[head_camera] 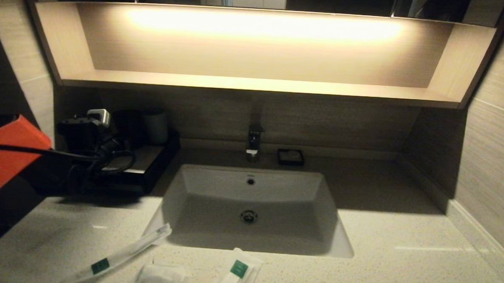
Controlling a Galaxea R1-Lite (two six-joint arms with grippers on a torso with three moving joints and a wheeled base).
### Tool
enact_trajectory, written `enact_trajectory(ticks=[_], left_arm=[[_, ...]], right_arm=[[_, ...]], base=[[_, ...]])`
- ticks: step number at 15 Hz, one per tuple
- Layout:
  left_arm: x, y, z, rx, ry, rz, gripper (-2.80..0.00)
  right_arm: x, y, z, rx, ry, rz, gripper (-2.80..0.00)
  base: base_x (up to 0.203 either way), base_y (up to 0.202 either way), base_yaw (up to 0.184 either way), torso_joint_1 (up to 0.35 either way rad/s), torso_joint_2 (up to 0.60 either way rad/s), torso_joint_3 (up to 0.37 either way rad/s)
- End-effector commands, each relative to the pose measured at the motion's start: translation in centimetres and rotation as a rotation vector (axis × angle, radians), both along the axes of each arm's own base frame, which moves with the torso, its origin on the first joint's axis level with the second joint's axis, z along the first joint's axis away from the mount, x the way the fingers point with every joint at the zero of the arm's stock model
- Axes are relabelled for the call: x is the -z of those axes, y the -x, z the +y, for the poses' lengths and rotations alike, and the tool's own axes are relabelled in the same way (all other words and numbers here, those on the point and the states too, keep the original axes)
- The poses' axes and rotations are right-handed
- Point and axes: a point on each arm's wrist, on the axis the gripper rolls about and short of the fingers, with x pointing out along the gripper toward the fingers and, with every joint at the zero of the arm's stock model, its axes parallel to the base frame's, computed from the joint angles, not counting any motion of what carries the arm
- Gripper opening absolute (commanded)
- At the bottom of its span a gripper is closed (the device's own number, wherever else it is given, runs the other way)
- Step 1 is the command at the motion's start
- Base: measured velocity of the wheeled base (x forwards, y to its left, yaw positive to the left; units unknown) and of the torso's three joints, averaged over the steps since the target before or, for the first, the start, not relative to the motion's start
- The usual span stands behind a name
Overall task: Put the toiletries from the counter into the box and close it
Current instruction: Place the cup on the storage box
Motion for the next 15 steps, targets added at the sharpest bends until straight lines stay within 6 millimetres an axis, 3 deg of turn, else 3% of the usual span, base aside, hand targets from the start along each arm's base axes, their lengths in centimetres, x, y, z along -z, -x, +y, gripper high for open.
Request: enact_trajectory(ticks=[1, 8, 15], left_arm=[[0.6, -0.5, 0.0, -0.002, 0.001, 0.001, -2.80], [0.8, -0.4, 0.6, -0.021, -0.004, -0.013, -2.80], [-0.3, 1.6, 0.4, -0.019, 0.002, -0.022, -2.80]], right_arm=[[0.0, 0.0, 0.0, -0.001, 0.000, 0.001, -2.80], [0.0, 0.0, 0.0, -0.001, 0.000, 0.001, -2.80], [0.0, 0.0, 0.0, -0.001, 0.000, 0.001, -2.80]], base=[[0.000, 0.000, 0.000, 0.000, 0.00, 0.000], [0.000, 0.000, 0.000, 0.000, 0.00, 0.000], [0.000, 0.000, 0.000, 0.000, 0.00, 0.000]])
